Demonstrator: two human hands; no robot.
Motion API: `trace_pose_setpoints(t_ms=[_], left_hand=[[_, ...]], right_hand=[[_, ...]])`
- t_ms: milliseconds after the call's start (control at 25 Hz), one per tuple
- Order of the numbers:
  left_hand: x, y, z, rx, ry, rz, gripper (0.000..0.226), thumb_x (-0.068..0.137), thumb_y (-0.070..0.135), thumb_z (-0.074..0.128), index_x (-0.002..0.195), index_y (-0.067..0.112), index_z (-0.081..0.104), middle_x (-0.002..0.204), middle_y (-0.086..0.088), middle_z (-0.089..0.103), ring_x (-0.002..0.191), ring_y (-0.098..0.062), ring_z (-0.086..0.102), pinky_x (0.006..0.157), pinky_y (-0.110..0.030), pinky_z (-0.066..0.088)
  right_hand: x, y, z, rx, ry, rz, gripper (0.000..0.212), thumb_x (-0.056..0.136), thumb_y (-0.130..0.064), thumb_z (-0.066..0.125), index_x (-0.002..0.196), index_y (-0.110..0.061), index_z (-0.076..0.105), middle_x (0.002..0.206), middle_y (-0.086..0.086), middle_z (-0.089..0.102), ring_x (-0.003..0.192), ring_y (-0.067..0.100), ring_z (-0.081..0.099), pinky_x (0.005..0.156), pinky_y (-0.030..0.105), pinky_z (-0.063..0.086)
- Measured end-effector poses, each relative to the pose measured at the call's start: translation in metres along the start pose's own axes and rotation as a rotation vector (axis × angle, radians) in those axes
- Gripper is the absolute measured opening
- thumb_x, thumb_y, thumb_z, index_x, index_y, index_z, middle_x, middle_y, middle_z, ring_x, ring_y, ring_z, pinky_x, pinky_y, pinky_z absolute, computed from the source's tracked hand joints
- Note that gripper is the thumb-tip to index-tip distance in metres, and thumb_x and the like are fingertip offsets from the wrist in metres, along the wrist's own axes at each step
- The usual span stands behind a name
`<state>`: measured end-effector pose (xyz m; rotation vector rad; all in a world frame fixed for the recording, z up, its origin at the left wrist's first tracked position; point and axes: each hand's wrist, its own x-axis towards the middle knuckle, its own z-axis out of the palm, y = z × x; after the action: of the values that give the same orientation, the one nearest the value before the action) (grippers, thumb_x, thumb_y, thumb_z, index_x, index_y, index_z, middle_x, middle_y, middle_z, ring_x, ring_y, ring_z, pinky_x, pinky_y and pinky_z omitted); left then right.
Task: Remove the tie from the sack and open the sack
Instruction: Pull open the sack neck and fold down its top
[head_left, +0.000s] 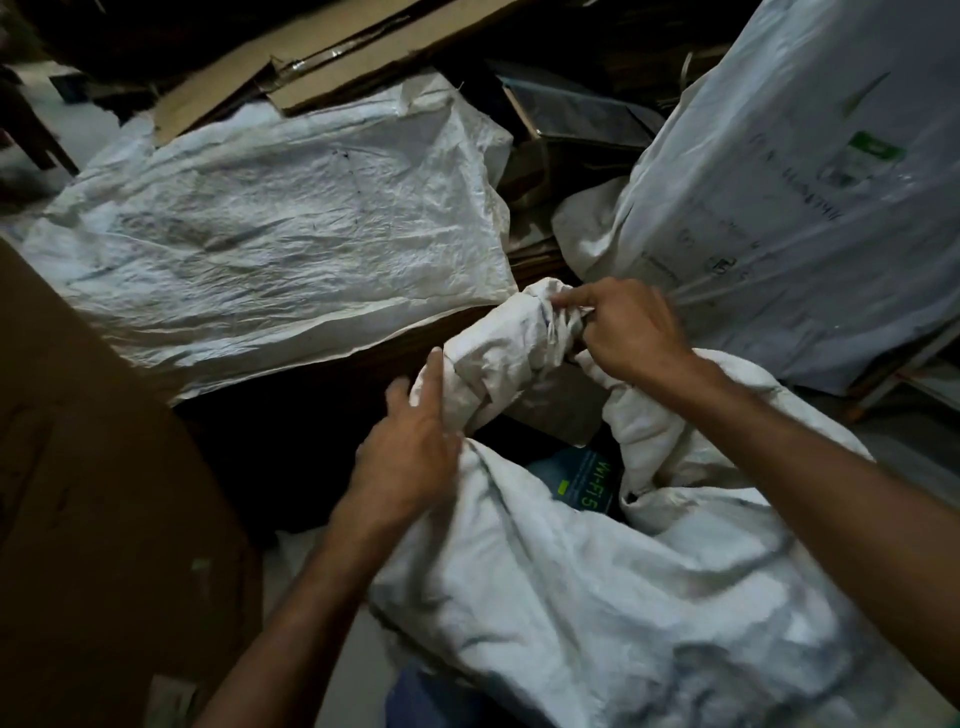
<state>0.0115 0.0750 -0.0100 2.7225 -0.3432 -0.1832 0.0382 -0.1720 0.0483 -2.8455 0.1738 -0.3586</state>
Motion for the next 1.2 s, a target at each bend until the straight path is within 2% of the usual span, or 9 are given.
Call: trace_pose_setpoints(t_ms=[200,320,440,600,760,840,960,1040,1200], left_hand=[[0.003,-0.04,-0.028,-0.977,-0.255,-0.034,0.069,0.089,-0.013,0.059,0.142,0.032,0.056,0.125,-0.007,0.071,0.092,-0.014,0.067,0.066,-0.022,0.055],[0.008,-0.056,-0.034,-1.315,-0.309,-0.185,0.064,0.089,-0.017,0.052,0.142,0.018,0.057,0.131,-0.018,0.068,0.109,-0.031,0.068,0.084,-0.038,0.059],[0.013,-0.055,-0.03,-1.521,-0.289,-0.267,0.058,0.093,-0.015,0.048,0.142,0.014,0.056,0.135,-0.023,0.064,0.121,-0.038,0.063,0.096,-0.049,0.056],[0.023,-0.033,-0.036,-1.652,-0.146,-0.34,0.05,0.094,-0.008,0.053,0.141,0.009,0.054,0.133,-0.025,0.065,0.121,-0.039,0.065,0.091,-0.05,0.06],[-0.008,-0.018,-0.05,-1.331,0.047,-0.105,0.056,0.099,0.015,0.067,0.149,0.022,0.043,0.141,-0.014,0.058,0.111,-0.017,0.07,0.079,-0.03,0.061],[-0.029,-0.028,-0.066,-0.802,0.221,0.33,0.073,0.093,0.037,0.074,0.154,0.038,0.034,0.162,0.001,0.029,0.144,-0.015,0.044,0.105,-0.038,0.051],[-0.039,-0.037,-0.086,0.043,0.014,0.726,0.082,0.08,0.061,0.074,0.152,0.049,0.037,0.169,0.02,0.01,0.159,-0.014,-0.001,0.123,-0.049,0.013],[-0.035,-0.035,-0.085,0.325,-0.039,0.711,0.085,0.078,0.054,0.078,0.152,0.05,0.036,0.162,0.024,0.03,0.155,-0.011,0.015,0.115,-0.042,0.019],[-0.032,-0.03,-0.06,0.484,0.446,0.709,0.035,0.079,0.043,0.065,0.112,0.032,0.066,0.104,0.007,0.068,0.095,-0.025,0.063,0.08,-0.039,0.035]], right_hand=[[-0.036,-0.02,0.014,-0.328,0.171,-0.289,0.073,0.078,-0.037,0.055,0.147,-0.016,0.049,0.143,0.013,0.054,0.141,0.035,0.04,0.114,0.053,0.032],[-0.063,-0.047,0.011,-0.077,0.205,-0.336,0.048,0.083,-0.042,0.062,0.127,-0.024,0.067,0.148,0.006,0.049,0.143,0.028,0.038,0.113,0.048,0.033],[-0.089,-0.074,-0.015,0.214,-0.176,-0.126,0.049,0.083,-0.079,0.054,0.09,-0.034,0.071,0.108,-0.015,0.062,0.106,0.013,0.058,0.084,0.036,0.048],[-0.123,-0.104,-0.018,0.022,-0.429,-0.208,0.06,0.082,-0.056,0.071,0.13,-0.027,0.052,0.118,-0.004,0.062,0.105,0.021,0.063,0.079,0.035,0.05],[-0.149,-0.113,-0.002,-0.151,0.011,-0.278,0.047,0.082,-0.009,0.075,0.125,-0.02,0.057,0.099,0.002,0.062,0.084,0.021,0.062,0.057,0.031,0.034],[-0.156,-0.11,0.001,-0.196,0.151,-0.305,0.041,0.078,-0.007,0.077,0.115,-0.018,0.066,0.087,0.002,0.065,0.076,0.022,0.061,0.053,0.03,0.033],[-0.162,-0.105,0.006,-0.253,0.301,-0.398,0.022,0.087,-0.012,0.071,0.108,-0.016,0.07,0.084,0.004,0.07,0.08,0.027,0.061,0.064,0.036,0.043],[-0.165,-0.103,0.007,-0.243,0.375,-0.452,0.017,0.091,-0.008,0.064,0.105,-0.013,0.071,0.083,0.007,0.07,0.08,0.029,0.06,0.065,0.039,0.045],[-0.177,-0.097,0.008,-0.252,0.517,-0.444,0.022,0.103,-0.007,0.052,0.113,-0.01,0.07,0.097,0.009,0.072,0.089,0.03,0.066,0.068,0.043,0.049]])
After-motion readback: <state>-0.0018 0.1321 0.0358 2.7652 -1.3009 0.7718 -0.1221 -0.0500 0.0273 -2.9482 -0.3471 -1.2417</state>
